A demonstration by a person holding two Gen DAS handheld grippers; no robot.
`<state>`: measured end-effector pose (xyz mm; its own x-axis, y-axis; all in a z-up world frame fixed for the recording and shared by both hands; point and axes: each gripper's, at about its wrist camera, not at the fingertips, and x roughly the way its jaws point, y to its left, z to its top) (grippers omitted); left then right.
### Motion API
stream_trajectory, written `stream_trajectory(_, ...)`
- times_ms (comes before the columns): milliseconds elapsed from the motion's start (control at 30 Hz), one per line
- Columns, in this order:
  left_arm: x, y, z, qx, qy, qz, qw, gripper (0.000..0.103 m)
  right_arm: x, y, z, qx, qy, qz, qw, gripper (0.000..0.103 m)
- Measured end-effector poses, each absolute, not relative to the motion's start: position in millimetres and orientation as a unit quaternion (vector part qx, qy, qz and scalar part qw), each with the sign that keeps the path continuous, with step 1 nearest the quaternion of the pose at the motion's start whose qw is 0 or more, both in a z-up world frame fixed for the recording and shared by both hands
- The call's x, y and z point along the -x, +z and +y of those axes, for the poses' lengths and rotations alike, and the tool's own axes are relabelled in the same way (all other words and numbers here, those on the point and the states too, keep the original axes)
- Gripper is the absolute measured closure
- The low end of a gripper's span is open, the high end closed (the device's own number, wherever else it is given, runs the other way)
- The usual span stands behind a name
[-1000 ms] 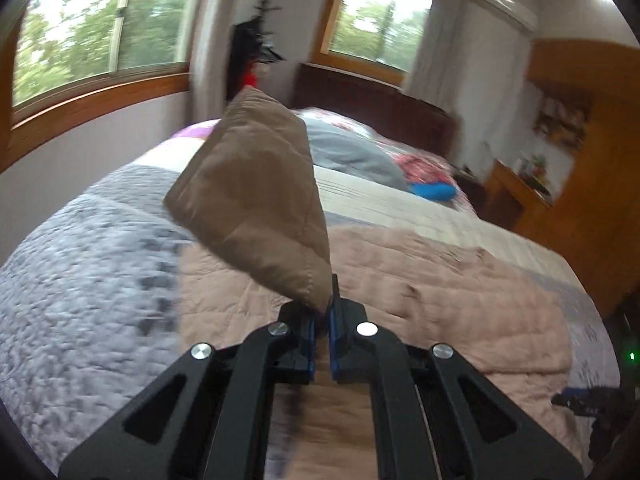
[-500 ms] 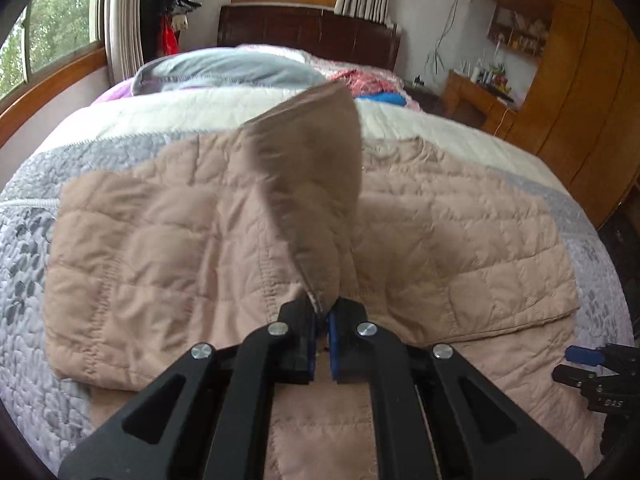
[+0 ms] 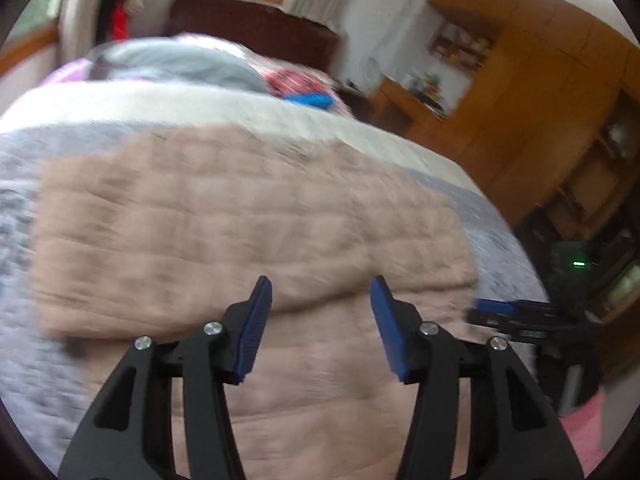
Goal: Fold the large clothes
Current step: 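Grasp the coat side edge with the left gripper, fold it toward the button placket, release, then grasp the opposite side edge with the right gripper, fold it toward the placket, release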
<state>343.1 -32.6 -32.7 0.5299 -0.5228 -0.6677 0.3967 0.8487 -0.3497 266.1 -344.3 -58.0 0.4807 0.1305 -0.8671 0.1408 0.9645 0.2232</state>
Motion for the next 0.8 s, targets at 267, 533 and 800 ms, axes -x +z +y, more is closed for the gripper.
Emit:
stream_trajectory(267, -408, -80, 16, 0.043, -0.107, 0.478, 0.871, 0.061, -324, -42, -281, -0.12, 0.049, 0.517, 0.846, 0.048)
stream_trajectory(533, -411, -102, 12, 0.019, -0.096, 0.476, 0.874, 0.06, -388, -65, -247, -0.13, 0.059, 0.542, 0.828, 0.058)
stream_trajectory(800, -405, -87, 17, 0.046, -0.103, 0.474, 0.873, 0.061, -399, -78, -241, -0.149, 0.08, 0.545, 0.821, 0.095)
